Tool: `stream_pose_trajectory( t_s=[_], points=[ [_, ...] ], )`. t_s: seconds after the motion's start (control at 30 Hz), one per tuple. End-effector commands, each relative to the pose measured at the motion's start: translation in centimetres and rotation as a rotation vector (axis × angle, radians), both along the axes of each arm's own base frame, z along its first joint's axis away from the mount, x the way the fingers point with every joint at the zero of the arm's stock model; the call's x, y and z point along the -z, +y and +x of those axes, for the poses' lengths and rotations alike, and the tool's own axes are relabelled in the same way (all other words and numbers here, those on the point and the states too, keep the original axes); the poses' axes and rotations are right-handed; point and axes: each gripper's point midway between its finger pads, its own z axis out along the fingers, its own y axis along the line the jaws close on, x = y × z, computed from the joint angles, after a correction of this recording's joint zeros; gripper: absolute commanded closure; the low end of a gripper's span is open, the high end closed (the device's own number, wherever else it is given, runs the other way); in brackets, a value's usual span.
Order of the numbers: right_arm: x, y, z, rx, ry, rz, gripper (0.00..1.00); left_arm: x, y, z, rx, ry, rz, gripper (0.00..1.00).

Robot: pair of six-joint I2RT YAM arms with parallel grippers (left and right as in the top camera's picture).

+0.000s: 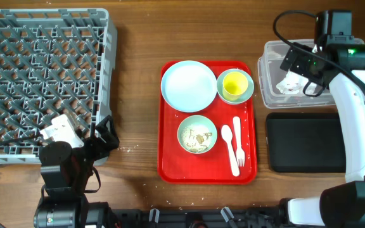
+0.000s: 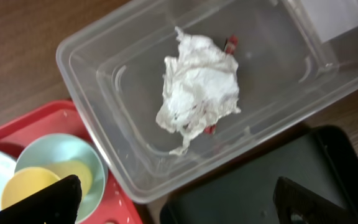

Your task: Sort waste into correct bins and load items into the dishwasher rack

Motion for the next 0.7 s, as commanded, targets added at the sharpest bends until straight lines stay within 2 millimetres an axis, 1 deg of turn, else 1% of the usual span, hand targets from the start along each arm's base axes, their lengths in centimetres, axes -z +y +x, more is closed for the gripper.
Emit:
stream_pose_trajectory(
  t_s=[0.0,0.23,0.33,0.4,0.5,0.57,0.67],
  points=[
    [-0.6,0.9,-0.4,-0.017,-0.008,0.052,0.00,-0.8,0.3,0.1,-0.004,-0.019,0.022,0.00],
    [0.1,0.9,-2.1,-0.012,0.066,0.056,0.00,-0.8,0.3,0.1,-0.004,-0.019,0.022,0.00],
    [-0.1,0.8,-2.5,0.006,0.065,0.057,0.00,-0.8,0.3,0.1,-0.004,-0.019,0.022,0.00],
    [-0.9,0.3,-3.2,0.081,0.042,0.052,0.00,-0.8,0.3,0.1,-0.004,-0.019,0.022,0.00],
    [-2.3,-0.5,-3.9,0.142,-0.001,0.027,0.00,-0.8,0.3,0.1,-0.004,-0.019,0.022,0.00],
    [-3.7,-0.6,-4.6,0.149,-0.045,0.023,0.00,-0.8,0.3,0.1,-0.004,-0.019,0.022,0.00],
    [-4.5,-0.6,-5.9,0.150,-0.047,0.023,0.00,-0.8,0.3,0.1,-0.004,-0.019,0.022,0.00]
  ],
)
